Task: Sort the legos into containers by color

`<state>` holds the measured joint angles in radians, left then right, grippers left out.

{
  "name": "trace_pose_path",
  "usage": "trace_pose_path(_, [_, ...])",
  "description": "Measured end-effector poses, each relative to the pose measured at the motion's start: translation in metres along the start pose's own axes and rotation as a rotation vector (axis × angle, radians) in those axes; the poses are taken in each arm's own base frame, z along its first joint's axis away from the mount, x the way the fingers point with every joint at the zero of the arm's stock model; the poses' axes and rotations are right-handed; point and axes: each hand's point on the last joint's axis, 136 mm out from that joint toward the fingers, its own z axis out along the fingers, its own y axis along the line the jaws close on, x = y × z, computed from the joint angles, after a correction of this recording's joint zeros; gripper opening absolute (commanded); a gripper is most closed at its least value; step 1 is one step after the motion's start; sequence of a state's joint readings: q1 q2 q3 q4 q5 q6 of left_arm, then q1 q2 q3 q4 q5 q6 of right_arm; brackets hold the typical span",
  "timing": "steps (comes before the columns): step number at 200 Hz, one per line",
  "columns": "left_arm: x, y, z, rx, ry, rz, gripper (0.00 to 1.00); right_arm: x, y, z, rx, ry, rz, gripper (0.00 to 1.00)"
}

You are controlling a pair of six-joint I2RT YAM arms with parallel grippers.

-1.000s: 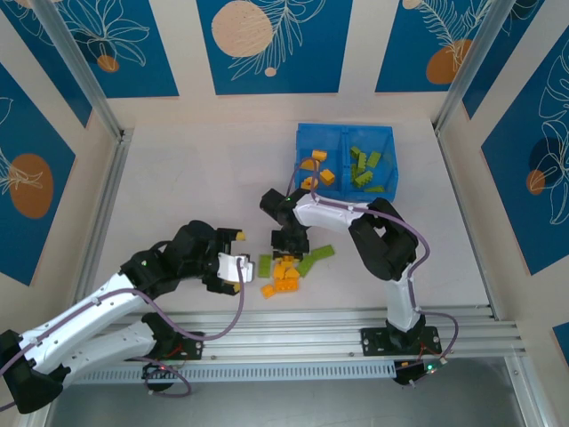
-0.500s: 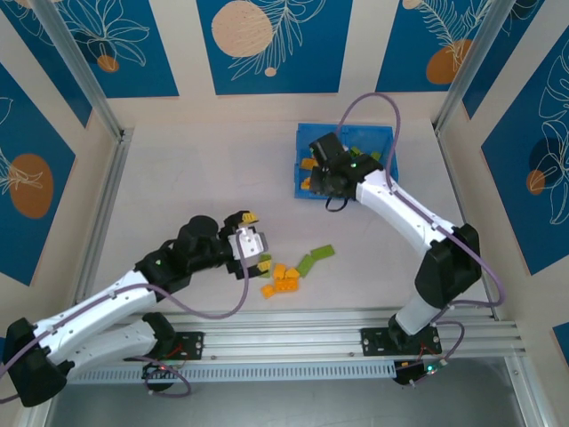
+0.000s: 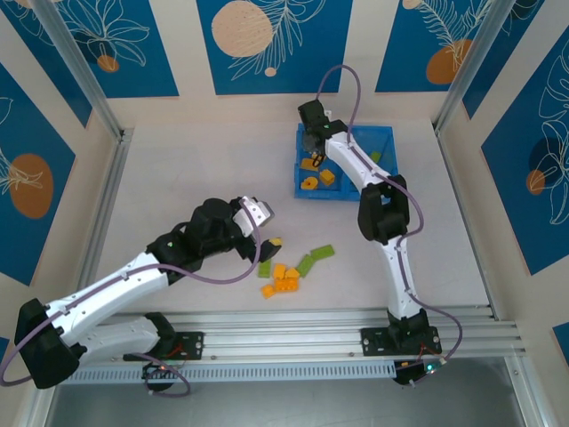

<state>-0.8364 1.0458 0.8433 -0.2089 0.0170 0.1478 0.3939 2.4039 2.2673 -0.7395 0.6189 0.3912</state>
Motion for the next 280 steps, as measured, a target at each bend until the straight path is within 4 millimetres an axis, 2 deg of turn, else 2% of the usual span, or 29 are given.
trace_pose_path(13, [0.002,0.003,-0.003,-0.018,0.009,-0.009,1.0,0.004,-0.003,0.009,0.013,0.024,-0.005,0.41])
trace_pose_path(30, [0.003,0.006,-0.006,-0.039,0.011,-0.012,1.0,0.009,-0.007,0.009,0.023,0.049,-0.013,0.46])
trace_pose_path(56, [0.004,0.009,-0.006,-0.055,0.015,-0.012,1.0,0.003,-0.011,0.0,0.023,0.052,-0.007,0.5])
trace_pose_path(77, [0.006,0.01,-0.001,-0.06,0.025,-0.032,1.0,-0.005,-0.011,-0.019,-0.002,0.04,0.0,0.5])
trace_pose_path(96, [0.014,0.011,0.007,-0.068,0.056,-0.069,1.0,-0.019,-0.012,-0.052,-0.045,0.01,0.014,0.51])
trace_pose_path(110, [0.02,0.012,0.013,-0.077,0.086,-0.097,1.0,-0.025,-0.015,-0.089,-0.094,-0.012,0.026,0.52])
trace_pose_path(126, [0.026,0.014,0.019,-0.087,0.125,-0.126,1.0,-0.025,-0.022,-0.135,-0.152,-0.037,0.047,0.53])
trace_pose_path(139, [0.028,0.013,0.023,-0.084,0.146,-0.133,1.0,-0.018,-0.031,-0.17,-0.192,-0.056,0.063,0.55])
trace_pose_path(159, [0.028,0.007,0.032,-0.043,0.168,-0.134,0.99,0.01,-0.05,-0.214,-0.247,-0.071,0.097,0.58])
trace_pose_path(179, [0.024,-0.005,0.052,0.033,0.203,-0.127,0.96,0.052,-0.07,-0.235,-0.283,-0.052,0.126,0.64])
trace_pose_path(209, [0.02,-0.029,0.097,0.128,0.272,-0.089,0.85,0.124,-0.111,-0.237,-0.267,0.03,0.195,0.79])
trace_pose_path(239, [0.038,-0.053,0.149,0.192,0.368,-0.067,0.8,0.187,-0.149,-0.238,-0.206,0.125,0.323,0.86])
trace_pose_path(261, [0.056,-0.067,0.18,0.231,0.438,-0.062,0.75,0.223,-0.158,-0.244,-0.207,0.174,0.382,0.89])
trace_pose_path(280, [0.066,-0.079,0.2,0.262,0.486,-0.065,0.72,0.244,-0.163,-0.25,-0.212,0.194,0.421,0.9])
